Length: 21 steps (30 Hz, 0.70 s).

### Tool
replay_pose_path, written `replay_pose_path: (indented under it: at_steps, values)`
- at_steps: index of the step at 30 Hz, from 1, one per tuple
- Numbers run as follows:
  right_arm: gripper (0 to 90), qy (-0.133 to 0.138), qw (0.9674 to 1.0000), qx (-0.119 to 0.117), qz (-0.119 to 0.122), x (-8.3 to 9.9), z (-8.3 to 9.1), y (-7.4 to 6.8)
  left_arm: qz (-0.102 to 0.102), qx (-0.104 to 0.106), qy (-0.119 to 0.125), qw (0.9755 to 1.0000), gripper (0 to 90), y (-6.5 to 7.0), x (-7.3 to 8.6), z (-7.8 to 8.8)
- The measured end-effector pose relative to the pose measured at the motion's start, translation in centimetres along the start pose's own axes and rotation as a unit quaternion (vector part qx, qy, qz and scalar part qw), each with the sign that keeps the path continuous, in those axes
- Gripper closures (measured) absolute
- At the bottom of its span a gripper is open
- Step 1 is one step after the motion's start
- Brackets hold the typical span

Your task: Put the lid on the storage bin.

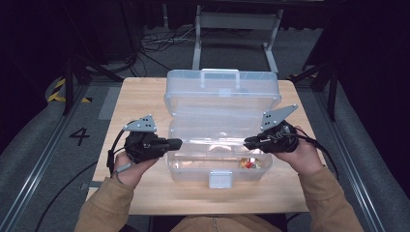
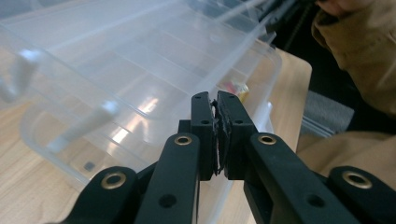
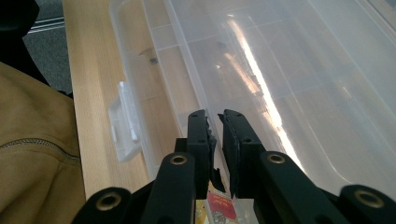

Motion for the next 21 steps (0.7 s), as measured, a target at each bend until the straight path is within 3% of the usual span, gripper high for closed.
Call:
replay_pose_path:
  at_steps: [9, 15, 21]
  values:
    - [81.3, -0.001, 1.0, 0.0, 0.0, 0.1, 0.0, -0.2, 0.02, -0.034, 0.039, 0.9985, 88.2, -0.9, -0.9, 0.5]
    - [81.2, -0.001, 1.0, 0.0, 0.0, 0.1, 0.0, -0.2, 0.021, -0.058, 0.058, 0.9964, 88.9, -1.3, -1.3, 0.6]
    - [81.1, 0.0, 1.0, 0.003, 0.0, 0.2, 0.0, -0.3, 0.02, -0.068, 0.066, 0.9953, 89.0, -1.5, -1.6, 0.7]
Point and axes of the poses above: each handheld gripper's, and its own axes: z roughly backward along the jaws, x roughly out of its underside, y roughly to its right, the point moved 2 cm from there along -z, roughly forward along the jaws, and after that the axes turned 15 degrees about y, right-handed, at the moved point
